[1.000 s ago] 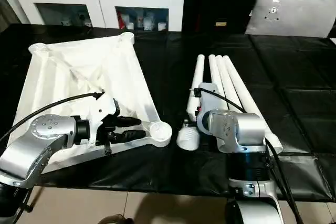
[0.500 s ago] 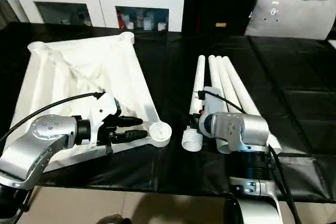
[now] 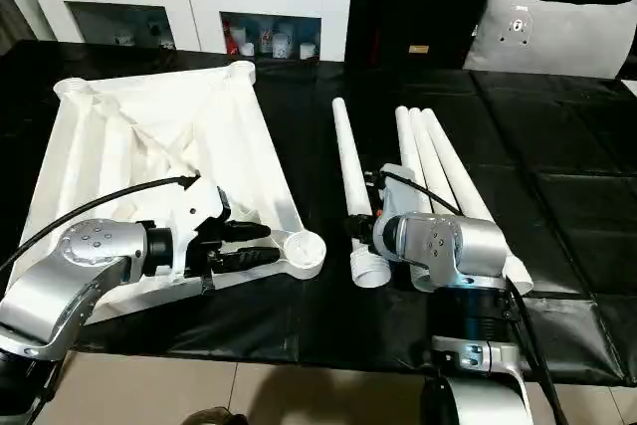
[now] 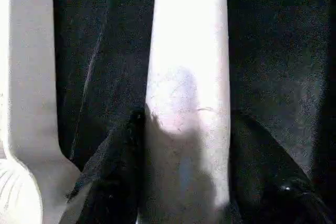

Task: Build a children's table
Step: Pick table leg

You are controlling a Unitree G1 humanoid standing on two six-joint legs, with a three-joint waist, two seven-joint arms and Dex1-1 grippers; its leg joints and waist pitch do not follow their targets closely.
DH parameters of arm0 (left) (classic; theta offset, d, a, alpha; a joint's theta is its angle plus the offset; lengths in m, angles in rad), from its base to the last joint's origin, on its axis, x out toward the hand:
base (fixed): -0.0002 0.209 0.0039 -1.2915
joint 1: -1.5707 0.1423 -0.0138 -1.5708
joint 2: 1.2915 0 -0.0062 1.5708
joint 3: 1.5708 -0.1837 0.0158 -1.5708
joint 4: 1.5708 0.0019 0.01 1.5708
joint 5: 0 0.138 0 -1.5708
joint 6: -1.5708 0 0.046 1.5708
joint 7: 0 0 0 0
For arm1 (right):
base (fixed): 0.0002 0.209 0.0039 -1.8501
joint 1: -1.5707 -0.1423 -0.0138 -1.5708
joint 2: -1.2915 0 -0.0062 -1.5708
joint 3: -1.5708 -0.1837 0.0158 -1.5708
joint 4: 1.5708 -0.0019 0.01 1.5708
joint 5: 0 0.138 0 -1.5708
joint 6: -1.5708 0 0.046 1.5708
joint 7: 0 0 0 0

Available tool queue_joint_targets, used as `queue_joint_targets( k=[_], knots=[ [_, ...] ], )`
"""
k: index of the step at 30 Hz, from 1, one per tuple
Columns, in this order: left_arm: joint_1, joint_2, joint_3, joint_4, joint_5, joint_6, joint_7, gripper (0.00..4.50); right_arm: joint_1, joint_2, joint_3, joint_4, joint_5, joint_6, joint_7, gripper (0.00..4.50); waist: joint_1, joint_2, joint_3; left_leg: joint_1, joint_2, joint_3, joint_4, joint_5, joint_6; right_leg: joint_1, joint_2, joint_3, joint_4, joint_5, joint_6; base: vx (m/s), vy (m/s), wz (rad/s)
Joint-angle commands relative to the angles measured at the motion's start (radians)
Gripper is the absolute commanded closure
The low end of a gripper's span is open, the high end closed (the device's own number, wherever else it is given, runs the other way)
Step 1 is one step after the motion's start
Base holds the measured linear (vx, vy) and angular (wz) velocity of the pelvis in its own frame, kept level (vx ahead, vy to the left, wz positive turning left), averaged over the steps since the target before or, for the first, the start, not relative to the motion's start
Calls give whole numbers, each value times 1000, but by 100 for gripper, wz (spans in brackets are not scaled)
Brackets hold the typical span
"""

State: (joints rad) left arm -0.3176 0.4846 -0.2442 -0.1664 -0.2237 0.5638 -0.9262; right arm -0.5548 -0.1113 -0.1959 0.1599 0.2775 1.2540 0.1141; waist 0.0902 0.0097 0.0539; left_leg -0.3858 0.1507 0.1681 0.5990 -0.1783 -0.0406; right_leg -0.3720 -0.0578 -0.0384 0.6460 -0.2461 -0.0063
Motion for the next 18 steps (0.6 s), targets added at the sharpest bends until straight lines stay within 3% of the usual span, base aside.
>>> queue_joint_targets(
  k=[1, 5, 8, 9, 10, 14, 16, 17, 18],
  knots=[
    [2, -4, -6, -15, -5, -3, 12, 264, 2, -7, -2, -11, -6, -53, -1, 260, 2, -1, -61, 25, 69, -22, -77, -121, -67, 30, -89, 51, -77, -42, -162, 0, 0, 0],
    [-27, -41, 33, 25, 10, -37, 77, 264, 12, -22, 18, -75, -15, -226, 42, 261, 2, 1, -62, 23, 70, -22, -74, -113, -62, 34, -89, 51, -74, -1, -161, 0, 0, 0],
    [-64, -86, 73, 68, 13, -61, 141, 264, -18, 11, -68, -121, 63, -288, 84, 261, 2, -2, -65, 20, 68, -23, -70, -90, -33, 38, -87, 50, -70, 51, -168, 0, 0, 0],
    [-77, -105, 88, 81, 8, -61, 163, 264, -23, 15, -80, -134, 84, -307, 108, 261, 2, 2, -66, 20, 69, -22, -69, -87, -23, 37, -88, 50, -70, 65, -176, 0, 0, 0],
    [-85, -117, 98, 88, 3, -60, 179, 264, -24, 15, -83, -141, 95, -324, 124, 261, 3, 0, -65, 20, 70, -24, -69, -81, -18, 38, -86, 48, -70, 72, -180, 0, 0, 0],
    [-168, -225, 203, 116, -96, -16, 275, 264, -21, 27, -107, -193, 192, -388, 227, 261, 6, 3, -68, 21, 70, -22, -64, -73, -4, 39, -89, 47, -69, 94, -211, 0, 0, 0],
    [-183, -243, 225, 120, -121, -3, 290, 238, -19, 34, -117, -206, 223, -390, 251, 261, 8, 0, -69, 18, 69, -22, -61, -68, 11, 43, -90, 47, -66, 110, -226, 0, 0, 0],
    [-238, -300, 289, 147, -185, 28, 345, 231, 2, 40, -129, -250, 307, -393, 350, 261, 7, -8, -68, 15, 69, -20, -61, -64, 23, 44, -89, 46, -67, 115, -233, 0, 0, 0],
    [-247, -309, 298, 151, -196, 33, 351, 226, 5, 40, -131, -255, 320, -388, 363, 261, 16, -4, -71, 20, 72, -21, -57, -69, 36, 42, -94, 45, -67, 117, -241, 0, 0, 0]
  ],
)
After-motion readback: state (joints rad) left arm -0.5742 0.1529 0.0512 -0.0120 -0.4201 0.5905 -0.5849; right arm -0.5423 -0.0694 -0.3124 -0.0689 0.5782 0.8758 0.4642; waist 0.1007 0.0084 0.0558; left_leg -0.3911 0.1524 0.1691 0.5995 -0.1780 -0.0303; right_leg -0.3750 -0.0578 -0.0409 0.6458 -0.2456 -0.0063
